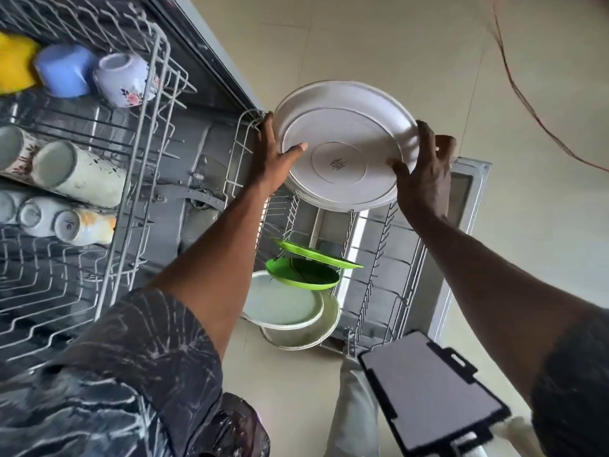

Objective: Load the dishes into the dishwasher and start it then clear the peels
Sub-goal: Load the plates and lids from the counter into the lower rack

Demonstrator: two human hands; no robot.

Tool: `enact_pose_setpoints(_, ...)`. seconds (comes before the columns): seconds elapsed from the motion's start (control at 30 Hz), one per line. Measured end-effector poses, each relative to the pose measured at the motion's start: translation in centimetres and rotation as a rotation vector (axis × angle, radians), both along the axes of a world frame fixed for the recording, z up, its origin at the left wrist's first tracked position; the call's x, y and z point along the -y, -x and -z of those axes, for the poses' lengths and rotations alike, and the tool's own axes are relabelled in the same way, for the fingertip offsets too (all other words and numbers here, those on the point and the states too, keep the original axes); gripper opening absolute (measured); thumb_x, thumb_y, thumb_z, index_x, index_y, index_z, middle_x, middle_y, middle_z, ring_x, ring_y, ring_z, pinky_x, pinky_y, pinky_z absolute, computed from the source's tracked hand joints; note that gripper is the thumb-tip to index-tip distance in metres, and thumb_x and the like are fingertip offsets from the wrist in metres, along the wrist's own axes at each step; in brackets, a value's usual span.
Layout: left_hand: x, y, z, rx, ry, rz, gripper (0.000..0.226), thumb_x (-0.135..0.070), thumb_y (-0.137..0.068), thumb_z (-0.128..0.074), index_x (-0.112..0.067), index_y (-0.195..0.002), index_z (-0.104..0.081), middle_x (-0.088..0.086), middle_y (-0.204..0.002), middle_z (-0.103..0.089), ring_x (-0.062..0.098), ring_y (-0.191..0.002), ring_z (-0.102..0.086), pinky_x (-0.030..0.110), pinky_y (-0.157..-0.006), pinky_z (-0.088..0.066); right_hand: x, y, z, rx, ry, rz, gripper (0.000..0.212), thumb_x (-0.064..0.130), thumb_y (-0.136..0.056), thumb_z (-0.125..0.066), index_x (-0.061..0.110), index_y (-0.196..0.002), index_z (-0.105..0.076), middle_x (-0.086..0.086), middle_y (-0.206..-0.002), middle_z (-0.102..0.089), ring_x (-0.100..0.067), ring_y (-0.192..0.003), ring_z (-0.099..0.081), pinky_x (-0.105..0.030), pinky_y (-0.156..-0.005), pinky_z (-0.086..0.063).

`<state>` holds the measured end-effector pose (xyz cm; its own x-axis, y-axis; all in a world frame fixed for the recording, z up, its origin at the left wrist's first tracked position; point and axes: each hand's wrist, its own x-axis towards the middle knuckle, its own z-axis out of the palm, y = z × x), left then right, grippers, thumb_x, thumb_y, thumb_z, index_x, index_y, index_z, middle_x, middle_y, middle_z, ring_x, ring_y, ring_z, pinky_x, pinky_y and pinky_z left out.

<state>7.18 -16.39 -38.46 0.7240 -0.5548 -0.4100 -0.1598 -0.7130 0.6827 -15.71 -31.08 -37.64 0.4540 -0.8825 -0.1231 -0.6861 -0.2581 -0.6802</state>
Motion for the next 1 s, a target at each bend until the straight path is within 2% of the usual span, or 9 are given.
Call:
enact_pose_setpoints(0.07, -0.1, -0.7, 0.7, 0.005, -0.025, 0.003, 0.097, -0.041, -0.088, -0.072, -0.019, -0.16, -0.011, 0.015, -0.162, -0.021, 0.032, -0.144, -0.033, 0.037, -0.11, -0.037, -0.1, -0.6, 0.7, -0.007, 0.002, -0.01, 0.069, 0.023, -0.084, -0.075, 0.027, -0.144, -0.044, -0.011, -0.13, -0.042, -0.025, -0.101, -0.052, -0.036, -0.082, -0.049)
enact_pose_setpoints(0.17, -0.6, -1.3, 1.6, -0.008, -0.043, 0.006, 0.099, -0.042, -0.084, -0.074, -0.022, -0.16, -0.013, 0.016, -0.159, -0.027, 0.032, -0.138, -0.04, 0.036, -0.103, -0.042, -0.8, -1.3, 1.5, -0.033, 0.002, -0.007, 0.067, 0.022, -0.084, -0.076, 0.025, -0.144, -0.045, -0.012, -0.135, -0.04, -0.025, -0.102, -0.054, -0.026, -0.076, -0.04)
enact_pose_setpoints(0.3, -1.1, -1.8, 2.5, -0.055, -0.064, -0.016, 0.107, -0.055, -0.072, -0.071, -0.024, -0.158, -0.016, 0.015, -0.156, -0.033, 0.032, -0.135, -0.043, 0.047, -0.108, -0.044, -1.3, -1.9, 2.3, -0.031, -0.006, 0.0, 0.067, 0.018, -0.083, -0.078, 0.023, -0.143, -0.047, -0.015, -0.143, -0.037, -0.028, -0.113, -0.055, -0.023, -0.083, -0.039)
enact_pose_setpoints(0.47, -2.0, -1.9, 4.0, -0.103, -0.072, -0.027, 0.103, -0.054, -0.075, -0.071, -0.023, -0.157, -0.017, 0.01, -0.153, -0.039, 0.029, -0.134, -0.046, 0.046, -0.11, -0.043, -1.8, -2.4, 3.6, -0.069, 0.02, -0.039, 0.069, 0.017, -0.083, -0.078, 0.023, -0.144, -0.047, -0.016, -0.145, -0.036, -0.028, -0.119, -0.054, -0.024, -0.084, -0.04)
enact_pose_setpoints(0.6, -2.5, -2.2, 5.7, -0.143, -0.061, -0.056, 0.106, -0.06, -0.067, -0.072, -0.022, -0.154, -0.024, 0.008, -0.15, -0.043, 0.026, -0.133, -0.047, 0.047, -0.111, -0.042, -2.3, -2.2, 4.5, -0.074, 0.019, -0.066, 0.076, 0.012, -0.085, -0.076, 0.028, -0.15, -0.039, -0.014, -0.152, -0.029, -0.028, -0.122, -0.053, -0.022, -0.086, -0.041)
enact_pose_setpoints(0.77, -2.7, -2.8, 6.9, -0.148, -0.056, -0.096, 0.105, -0.061, -0.065, -0.073, -0.021, -0.151, -0.028, 0.007, -0.146, -0.046, 0.026, -0.13, -0.049, 0.047, -0.109, -0.043, -2.9, -2.2, 5.9, -0.058, -0.03, -0.079, 0.095, 0.01, -0.089, -0.073, 0.027, -0.161, -0.014, -0.017, -0.163, -0.016, -0.03, -0.135, -0.048, -0.029, -0.081, -0.052)
enact_pose_setpoints(0.87, -2.4, -3.0, 7.1, -0.142, -0.086, -0.049, 0.108, -0.062, -0.068, -0.07, -0.02, -0.155, -0.022, 0.009, -0.152, -0.04, 0.028, -0.135, -0.044, 0.047, -0.112, -0.04, -2.7, -2.6, 6.0, -0.085, -0.028, -0.064, 0.094, 0.013, -0.09, -0.071, 0.025, -0.162, -0.011, -0.013, -0.161, -0.026, -0.03, -0.133, -0.049, -0.028, -0.083, -0.047)
enact_pose_setpoints(1.0, -2.0, -3.1, 7.4, -0.104, -0.114, -0.065, 0.108, -0.064, -0.064, -0.07, -0.016, -0.152, -0.027, 0.013, -0.147, -0.044, 0.031, -0.131, -0.047, 0.048, -0.108, -0.044, -2.9, -2.8, 5.6, -0.175, 0.037, -0.063, 0.092, 0.016, -0.09, -0.07, 0.023, -0.162, -0.012, -0.009, -0.154, -0.04, -0.027, -0.118, -0.056, -0.027, -0.074, -0.036)
